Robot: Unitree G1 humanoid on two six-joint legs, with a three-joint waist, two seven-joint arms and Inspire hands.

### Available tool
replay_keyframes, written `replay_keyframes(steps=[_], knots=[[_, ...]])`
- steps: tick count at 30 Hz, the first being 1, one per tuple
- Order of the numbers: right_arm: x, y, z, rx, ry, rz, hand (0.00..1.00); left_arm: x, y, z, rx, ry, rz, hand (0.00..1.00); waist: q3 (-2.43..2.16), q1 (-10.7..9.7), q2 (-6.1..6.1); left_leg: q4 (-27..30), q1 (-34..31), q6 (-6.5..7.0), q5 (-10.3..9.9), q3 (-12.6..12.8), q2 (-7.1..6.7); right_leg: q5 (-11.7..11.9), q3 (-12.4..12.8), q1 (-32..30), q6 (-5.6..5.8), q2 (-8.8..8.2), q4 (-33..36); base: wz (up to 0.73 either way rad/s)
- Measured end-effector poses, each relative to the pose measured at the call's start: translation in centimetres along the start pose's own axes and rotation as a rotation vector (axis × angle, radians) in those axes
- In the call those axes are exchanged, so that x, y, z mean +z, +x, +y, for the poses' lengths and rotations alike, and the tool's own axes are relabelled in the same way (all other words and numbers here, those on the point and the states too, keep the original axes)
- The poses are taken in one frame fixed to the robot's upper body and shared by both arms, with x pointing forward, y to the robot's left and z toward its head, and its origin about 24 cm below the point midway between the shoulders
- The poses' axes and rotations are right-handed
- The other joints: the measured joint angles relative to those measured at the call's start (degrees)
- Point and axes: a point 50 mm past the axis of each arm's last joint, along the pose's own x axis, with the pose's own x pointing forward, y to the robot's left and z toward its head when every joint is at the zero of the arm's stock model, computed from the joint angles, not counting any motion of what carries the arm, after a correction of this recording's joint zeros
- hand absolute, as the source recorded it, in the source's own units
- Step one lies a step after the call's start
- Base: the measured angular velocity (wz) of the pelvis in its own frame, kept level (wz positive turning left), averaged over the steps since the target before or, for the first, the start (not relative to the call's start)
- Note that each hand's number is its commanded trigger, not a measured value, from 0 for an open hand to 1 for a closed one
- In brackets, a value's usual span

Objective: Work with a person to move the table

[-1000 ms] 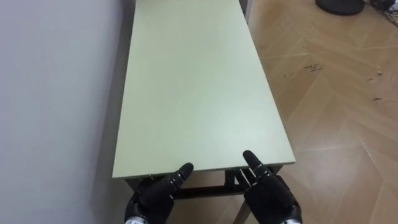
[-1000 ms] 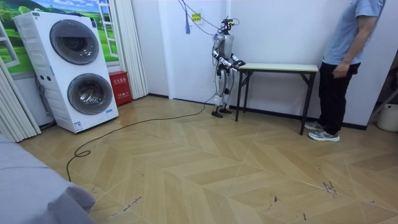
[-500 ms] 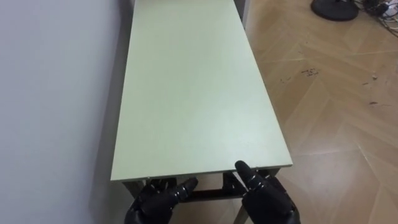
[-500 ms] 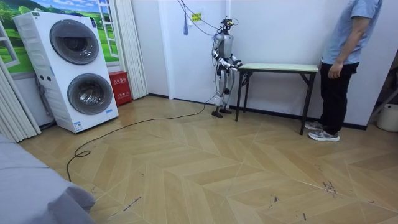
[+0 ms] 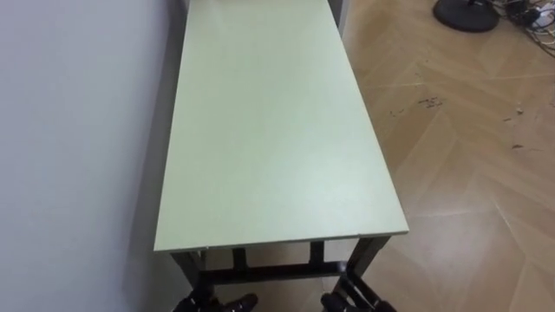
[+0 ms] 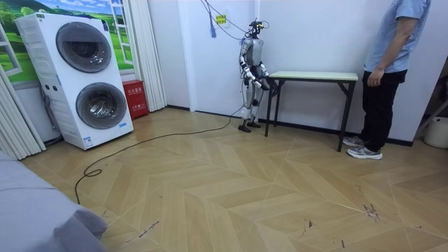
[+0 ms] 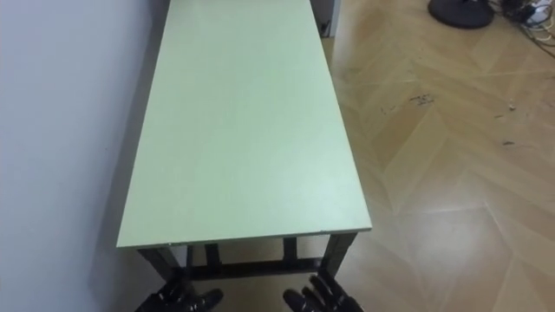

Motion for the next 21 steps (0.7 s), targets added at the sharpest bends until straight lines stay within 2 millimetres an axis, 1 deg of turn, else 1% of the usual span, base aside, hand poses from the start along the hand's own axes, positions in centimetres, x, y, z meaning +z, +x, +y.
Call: replay_keyframes(steps=[4, 8, 11, 14, 15, 16, 18, 20, 21], knots=[[-0.7, -0.2, -1.3, -0.079, 0.0, 0.043, 0.0, -1.0, -0.1, 1.7, 0.078, -0.007, 0.054, 0.0, 0.01, 0.0, -0.01, 0.1, 0.1, -0.01, 0.0, 0.2, 0.01, 0.0, 0.0, 0.0, 0.0, 0.01, -0.1, -0.02], [-0.9, -0.2, -2.3, -0.146, -0.021, 0.077, 0.0, -1.4, 0.0, 2.2, 0.097, 0.053, 0.081, 0.0, 0.02, 0.1, -0.16, 0.0, 0.4, -0.05, -0.2, 0.1, 0.03, 0.0, -0.2, 0.2, 0.0, 0.01, -0.1, 0.0], [-1.0, -0.3, -2.9, -0.187, -0.02, 0.084, 0.0, -1.8, -0.1, 2.4, 0.11, 0.065, 0.1, 0.0, 0.09, 0.1, 0.03, -0.1, 0.8, -0.08, -0.3, 0.1, 0.04, 0.0, -0.2, 0.7, 0.0, 0.03, -0.1, 0.0], [-1.6, -1.1, -4.0, -0.263, -0.01, 0.101, 0.0, -2.1, -0.1, 2.7, 0.127, 0.058, 0.113, 0.0, -0.04, 0.3, 0.2, -0.3, 1.5, -0.21, -0.5, 0.1, 0.06, 0.0, -0.2, 1.1, 0.0, 0.13, -0.6, -0.03], [-2.1, -1.4, -4.5, -0.3, -0.008, 0.122, 0.0, -2.4, -0.2, 2.9, 0.14, 0.062, 0.125, 0.0, -0.19, 0.4, 0.32, -0.5, 1.7, -0.24, -0.5, 0.2, 0.07, 0.0, -0.1, 1.2, 0.0, 0.2, -0.8, -0.08], [-2.5, -1.8, -4.9, -0.336, -0.004, 0.138, 0.0, -2.5, -0.2, 3.1, 0.152, 0.058, 0.128, 0.0, -0.24, 0.3, 0.24, -0.6, 1.8, -0.3, -0.5, 0.2, 0.11, 0.0, -0.1, 1.2, 0.0, 0.27, -0.8, -0.07], [-3.0, -2.4, -5.5, -0.386, -0.006, 0.16, 0.0, -2.8, -0.3, 3.3, 0.175, 0.044, 0.13, 0.0, -0.3, 0.2, 0.46, -0.6, 1.8, -0.45, -0.6, 0.3, 0.19, 0.0, -0.2, 1.3, -0.01, 0.38, -0.9, -0.02], [-4.2, -3.5, -6.4, -0.473, 0.012, 0.197, 0.0, -3.3, -0.5, 3.8, 0.206, 0.059, 0.146, 0.0, -0.2, 0.2, 0.52, -0.7, 2.6, -0.7, -0.8, 0.3, 0.39, 0.0, -0.2, 2.2, -0.02, 0.61, -1.0, 0.0], [-4.4, -3.7, -6.5, -0.491, 0.021, 0.198, 0.0, -3.5, -0.6, 4.0, 0.213, 0.072, 0.156, 0.0, -0.14, 0.2, 0.44, -0.8, 3.0, -0.8, -0.8, 0.4, 0.46, 0.0, -0.2, 2.2, -0.02, 0.69, -1.1, -0.11]])
